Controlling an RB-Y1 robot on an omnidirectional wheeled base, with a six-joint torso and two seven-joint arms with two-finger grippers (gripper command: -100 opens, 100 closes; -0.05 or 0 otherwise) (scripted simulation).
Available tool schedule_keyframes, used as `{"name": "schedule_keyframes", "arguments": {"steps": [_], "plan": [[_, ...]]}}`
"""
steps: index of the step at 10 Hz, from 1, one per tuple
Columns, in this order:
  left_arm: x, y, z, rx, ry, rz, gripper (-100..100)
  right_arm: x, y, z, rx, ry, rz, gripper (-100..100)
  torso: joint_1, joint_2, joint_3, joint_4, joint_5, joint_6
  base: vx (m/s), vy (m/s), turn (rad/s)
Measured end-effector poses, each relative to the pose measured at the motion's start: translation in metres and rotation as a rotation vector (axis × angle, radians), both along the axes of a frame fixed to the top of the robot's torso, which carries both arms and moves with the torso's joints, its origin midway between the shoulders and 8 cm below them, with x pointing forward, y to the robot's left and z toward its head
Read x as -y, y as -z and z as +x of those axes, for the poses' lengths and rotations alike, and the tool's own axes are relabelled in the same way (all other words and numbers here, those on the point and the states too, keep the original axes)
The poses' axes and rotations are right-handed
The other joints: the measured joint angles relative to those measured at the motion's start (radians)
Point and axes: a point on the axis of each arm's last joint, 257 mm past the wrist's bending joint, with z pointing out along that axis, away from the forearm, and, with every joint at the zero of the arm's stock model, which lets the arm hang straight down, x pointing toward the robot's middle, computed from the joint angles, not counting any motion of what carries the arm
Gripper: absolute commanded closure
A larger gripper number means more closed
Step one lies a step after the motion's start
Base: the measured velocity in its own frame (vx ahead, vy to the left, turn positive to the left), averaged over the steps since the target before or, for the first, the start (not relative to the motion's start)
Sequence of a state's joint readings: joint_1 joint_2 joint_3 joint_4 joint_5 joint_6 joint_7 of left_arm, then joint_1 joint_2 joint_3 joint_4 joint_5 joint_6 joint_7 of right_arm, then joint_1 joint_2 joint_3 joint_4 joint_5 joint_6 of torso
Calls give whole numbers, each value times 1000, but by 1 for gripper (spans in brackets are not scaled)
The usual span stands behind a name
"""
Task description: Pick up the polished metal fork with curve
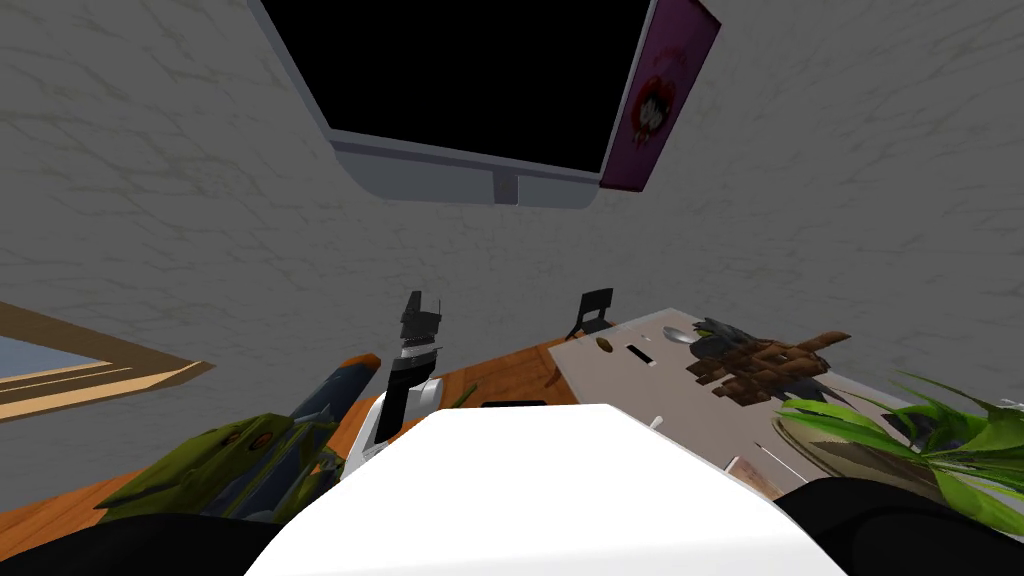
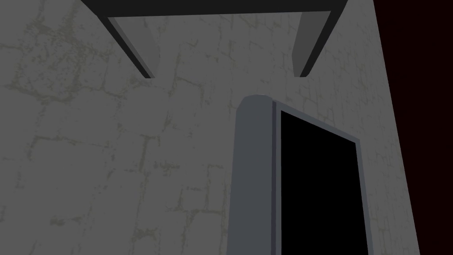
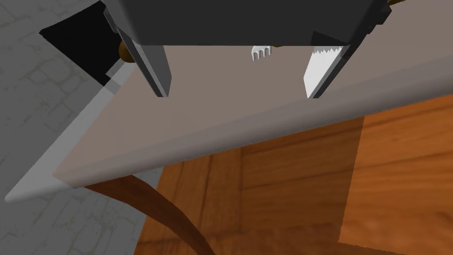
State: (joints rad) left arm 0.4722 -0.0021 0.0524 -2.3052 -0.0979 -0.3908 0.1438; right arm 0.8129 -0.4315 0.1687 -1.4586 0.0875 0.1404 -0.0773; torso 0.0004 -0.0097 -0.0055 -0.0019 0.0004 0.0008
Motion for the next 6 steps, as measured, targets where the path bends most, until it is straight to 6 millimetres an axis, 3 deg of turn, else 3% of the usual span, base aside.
{"name": "schedule_keyframes", "arguments": {"steps": [6], "plan": [[0,0,0,0,0,0,0,44,21,-60,-162,33,-75,-100,0,4,2,1,0,0,83,-4,83]]}}
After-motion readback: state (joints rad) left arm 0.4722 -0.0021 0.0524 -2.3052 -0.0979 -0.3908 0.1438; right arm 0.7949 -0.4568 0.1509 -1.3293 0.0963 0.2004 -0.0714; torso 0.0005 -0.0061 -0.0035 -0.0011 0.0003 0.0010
